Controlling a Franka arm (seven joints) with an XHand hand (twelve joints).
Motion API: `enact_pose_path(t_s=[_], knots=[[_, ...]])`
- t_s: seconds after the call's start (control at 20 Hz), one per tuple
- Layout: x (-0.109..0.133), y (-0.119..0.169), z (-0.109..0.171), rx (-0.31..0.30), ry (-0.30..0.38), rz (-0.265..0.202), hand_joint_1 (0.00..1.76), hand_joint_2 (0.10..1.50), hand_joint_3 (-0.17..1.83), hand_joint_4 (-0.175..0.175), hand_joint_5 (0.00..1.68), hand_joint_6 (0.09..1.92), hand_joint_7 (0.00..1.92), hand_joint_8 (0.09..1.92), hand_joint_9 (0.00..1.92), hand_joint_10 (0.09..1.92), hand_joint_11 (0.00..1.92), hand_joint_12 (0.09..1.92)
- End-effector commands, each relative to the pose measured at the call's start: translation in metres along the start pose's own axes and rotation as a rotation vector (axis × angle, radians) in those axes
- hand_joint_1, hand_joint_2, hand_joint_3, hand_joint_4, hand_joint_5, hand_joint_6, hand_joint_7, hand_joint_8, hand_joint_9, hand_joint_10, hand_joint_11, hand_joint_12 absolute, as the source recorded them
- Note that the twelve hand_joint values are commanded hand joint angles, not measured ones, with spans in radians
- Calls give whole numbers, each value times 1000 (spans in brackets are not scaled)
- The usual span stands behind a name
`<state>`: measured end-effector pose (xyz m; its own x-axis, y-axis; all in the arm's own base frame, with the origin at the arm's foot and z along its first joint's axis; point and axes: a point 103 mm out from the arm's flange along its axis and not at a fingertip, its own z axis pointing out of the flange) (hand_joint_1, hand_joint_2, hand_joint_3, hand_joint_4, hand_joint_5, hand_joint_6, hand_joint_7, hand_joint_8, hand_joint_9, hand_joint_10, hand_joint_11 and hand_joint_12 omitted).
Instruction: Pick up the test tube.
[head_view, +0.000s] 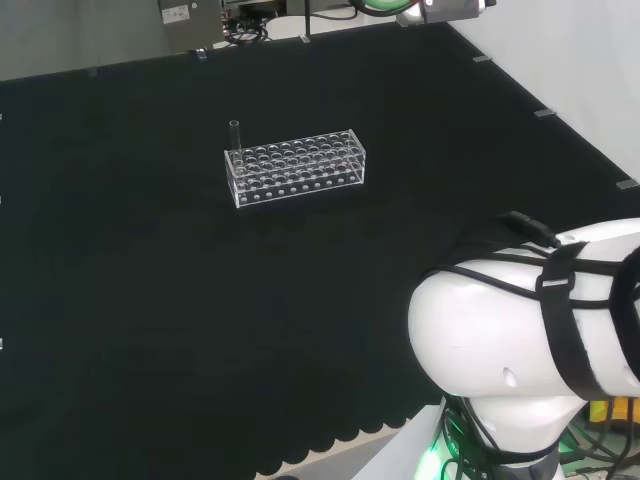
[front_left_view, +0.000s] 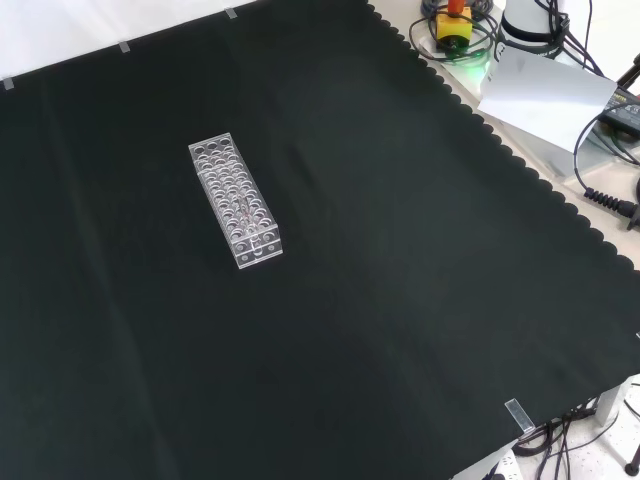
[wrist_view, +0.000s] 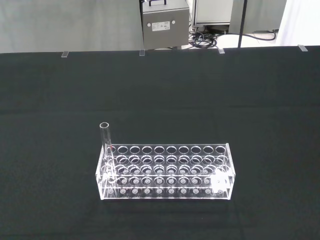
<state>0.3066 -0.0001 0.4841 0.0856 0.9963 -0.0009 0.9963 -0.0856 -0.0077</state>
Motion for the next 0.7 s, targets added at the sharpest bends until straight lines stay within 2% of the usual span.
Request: enact_pose_path(t_s=[0.05, 0.3, 0.45, 0.7], knots=[[0, 1, 1, -6, -4, 0, 442, 750, 495, -15, 0, 87, 0, 436, 0, 691, 0, 1442], [3, 5, 1, 1, -2, -5, 437, 800, 398, -13, 0, 87, 0, 412, 0, 674, 0, 1476], [2, 18, 2, 0, 1, -27, 438, 805, 386, -13, 0, 87, 0, 422, 0, 690, 0, 1483], [5, 52, 6, 6, -3, -48, 480, 828, 325, -20, 30, 87, 0, 628, 0, 854, 0, 1566]])
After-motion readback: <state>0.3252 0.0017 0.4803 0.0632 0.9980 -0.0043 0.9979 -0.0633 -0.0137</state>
